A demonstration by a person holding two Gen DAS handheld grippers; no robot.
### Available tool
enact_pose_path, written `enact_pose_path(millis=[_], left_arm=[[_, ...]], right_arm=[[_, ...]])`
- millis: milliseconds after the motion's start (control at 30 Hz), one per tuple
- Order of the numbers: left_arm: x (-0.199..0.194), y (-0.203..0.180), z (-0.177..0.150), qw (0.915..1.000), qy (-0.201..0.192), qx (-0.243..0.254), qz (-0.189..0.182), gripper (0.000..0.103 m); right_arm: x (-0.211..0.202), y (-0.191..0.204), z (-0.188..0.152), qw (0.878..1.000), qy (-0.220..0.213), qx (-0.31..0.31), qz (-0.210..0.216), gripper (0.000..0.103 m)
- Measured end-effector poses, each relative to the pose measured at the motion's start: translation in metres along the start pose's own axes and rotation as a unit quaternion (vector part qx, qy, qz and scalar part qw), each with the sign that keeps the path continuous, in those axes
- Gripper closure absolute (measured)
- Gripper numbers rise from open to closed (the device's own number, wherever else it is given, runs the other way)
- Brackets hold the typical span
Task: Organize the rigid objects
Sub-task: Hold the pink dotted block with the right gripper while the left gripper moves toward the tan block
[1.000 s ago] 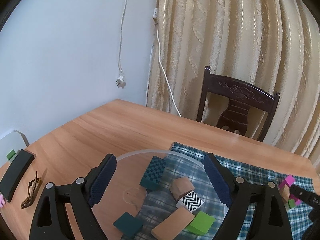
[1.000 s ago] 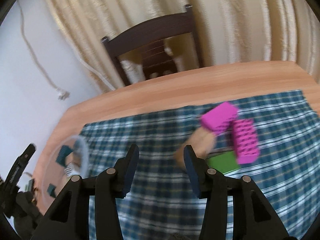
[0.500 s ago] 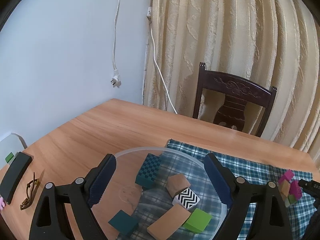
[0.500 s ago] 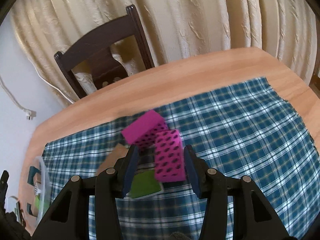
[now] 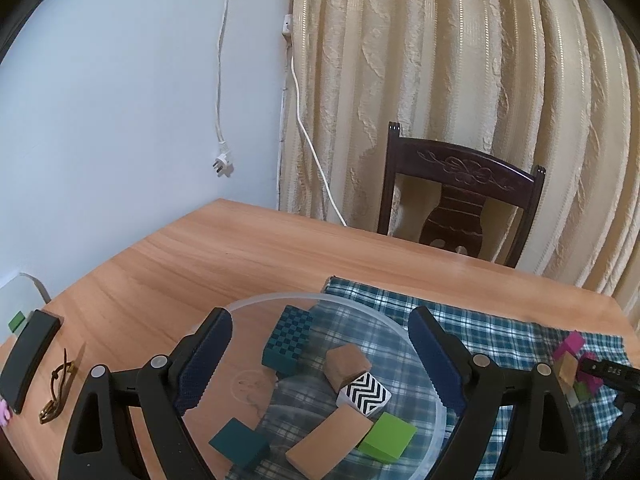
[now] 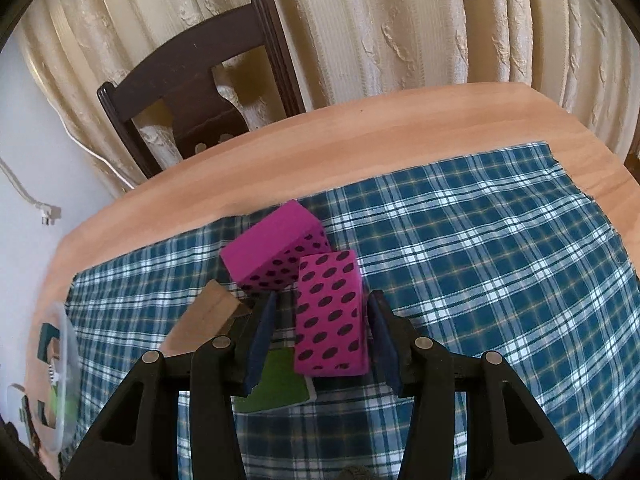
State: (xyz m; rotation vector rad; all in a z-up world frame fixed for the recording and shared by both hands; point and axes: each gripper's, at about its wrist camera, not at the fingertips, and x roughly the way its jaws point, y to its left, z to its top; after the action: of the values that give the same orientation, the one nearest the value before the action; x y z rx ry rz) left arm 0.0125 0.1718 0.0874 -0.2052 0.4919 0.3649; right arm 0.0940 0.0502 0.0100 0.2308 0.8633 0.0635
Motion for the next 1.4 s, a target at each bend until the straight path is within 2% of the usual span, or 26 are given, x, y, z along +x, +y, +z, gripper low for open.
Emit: enact_pose_path(millis=[167, 267, 367, 967, 1267, 1400], left_arm=[[0.0, -0.002, -0.001, 1.0, 0.0, 0.004, -0.002, 0.011], [0.001, -0.002, -0.001, 1.0, 0.001, 0.006, -0.003, 0.011], [0.001, -0.003, -0.002, 1.0, 0.001, 0.006, -0.002, 0.011], [0.005, -0.01, -0.007, 0.9998, 0.007, 0.016, -0.001, 0.011], [0.008, -0.019, -0.011, 0.9995, 0.007, 0.029, 0.001, 0.011], [0.008, -0.028, -0.014, 0.9991, 0.012, 0.04, -0.001, 0.011]], right_arm=[[0.005, 0.001, 0.0, 1.0, 0.001, -0.007, -0.008, 0.056], [0.006, 0.0, 0.0, 1.0, -0.001, -0.009, -0.02, 0.065], [0.005, -0.003, 0.001, 1.0, -0.001, -0.002, -0.013, 0.069], [-0.03, -0.013, -0.01, 1.0, -0.024, -0.002, -0.011, 0.073], [-0.019, -0.019, -0.011, 1.0, -0.011, 0.003, -0.014, 0.072], [-0.018, -0.021, -0.009, 1.0, -0.007, 0.014, -0.001, 0.072]])
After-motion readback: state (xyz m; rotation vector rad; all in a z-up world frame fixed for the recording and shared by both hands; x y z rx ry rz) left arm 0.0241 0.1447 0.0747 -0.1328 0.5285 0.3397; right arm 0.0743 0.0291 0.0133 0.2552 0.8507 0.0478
